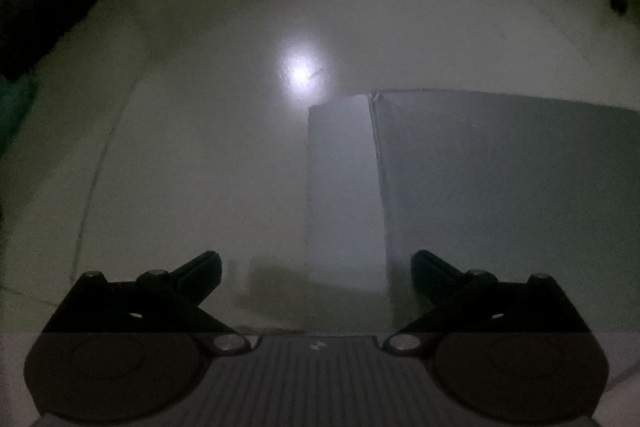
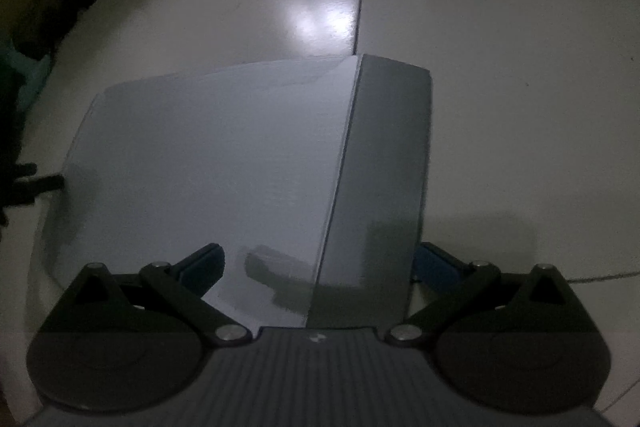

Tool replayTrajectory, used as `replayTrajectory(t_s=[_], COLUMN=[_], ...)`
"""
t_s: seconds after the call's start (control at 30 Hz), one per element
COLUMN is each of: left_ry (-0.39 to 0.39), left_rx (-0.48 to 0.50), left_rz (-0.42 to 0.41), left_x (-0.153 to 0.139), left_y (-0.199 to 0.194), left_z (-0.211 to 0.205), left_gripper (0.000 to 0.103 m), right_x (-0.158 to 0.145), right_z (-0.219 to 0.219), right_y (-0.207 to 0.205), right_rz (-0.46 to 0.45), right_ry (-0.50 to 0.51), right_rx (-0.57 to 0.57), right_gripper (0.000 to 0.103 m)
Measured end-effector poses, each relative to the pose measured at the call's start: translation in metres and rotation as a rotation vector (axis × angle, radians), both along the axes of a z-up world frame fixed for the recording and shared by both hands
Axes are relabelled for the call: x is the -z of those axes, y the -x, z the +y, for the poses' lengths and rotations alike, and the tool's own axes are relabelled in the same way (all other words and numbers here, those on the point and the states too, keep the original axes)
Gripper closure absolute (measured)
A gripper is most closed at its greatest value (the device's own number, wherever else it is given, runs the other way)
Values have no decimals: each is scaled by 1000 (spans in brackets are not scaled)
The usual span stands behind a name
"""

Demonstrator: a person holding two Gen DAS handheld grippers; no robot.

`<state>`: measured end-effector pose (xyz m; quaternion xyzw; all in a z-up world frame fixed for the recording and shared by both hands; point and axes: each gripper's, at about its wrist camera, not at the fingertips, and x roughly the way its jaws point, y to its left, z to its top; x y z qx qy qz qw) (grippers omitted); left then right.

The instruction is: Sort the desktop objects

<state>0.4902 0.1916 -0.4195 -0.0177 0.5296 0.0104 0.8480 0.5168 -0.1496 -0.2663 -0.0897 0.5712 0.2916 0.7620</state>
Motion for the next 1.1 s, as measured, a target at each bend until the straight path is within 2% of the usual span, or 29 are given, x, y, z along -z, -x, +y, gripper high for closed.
replayTrajectory(t_s=[0.13, 0.27, 0.3, 0.43, 0.53, 0.67, 0.73, 0.83, 1.0, 1.07, 1.1], left_ry=[36, -41, -20, 187, 219, 221, 249, 258, 286, 255, 282], left_rx=[61, 100, 76, -94, -144, -157, -163, -116, -26, -17, -27], left_rz=[45, 38, 62, 195, 185, 171, 175, 168, 166, 177, 182], left_x=[6, -1, -1, 13, 19, 20, 19, 18, 16, 16, 16], left_y=[-6, -17, -22, -40, -40, -41, -39, -27, -33, -34, -34], left_z=[-13, -15, -8, 30, 42, 42, 45, 41, 22, 15, 18], left_gripper=[0, 0, 0, 0, 0, 0, 0, 0, 0, 0, 1], right_x=[-6, -7, -7, -2, -5, 0, 0, 2, 6, 7, 8], right_z=[-2, -7, -10, -18, -26, -37, -42, -42, -45, -40, -38], right_y=[-5, -11, -13, -15, -18, -22, -26, -29, -27, -26, -26], right_rz=[28, 51, 52, 55, 56, 60, 61, 52, 41, 33, 28], right_ry=[-9, -31, -39, -65, -82, -114, -122, -131, -146, -134, -128], right_rx=[3, 14, 15, 17, 8, 21, 11, -6, -15, -28, -34], right_gripper=[0, 0, 0, 0, 0, 0, 0, 0, 0, 0, 0])
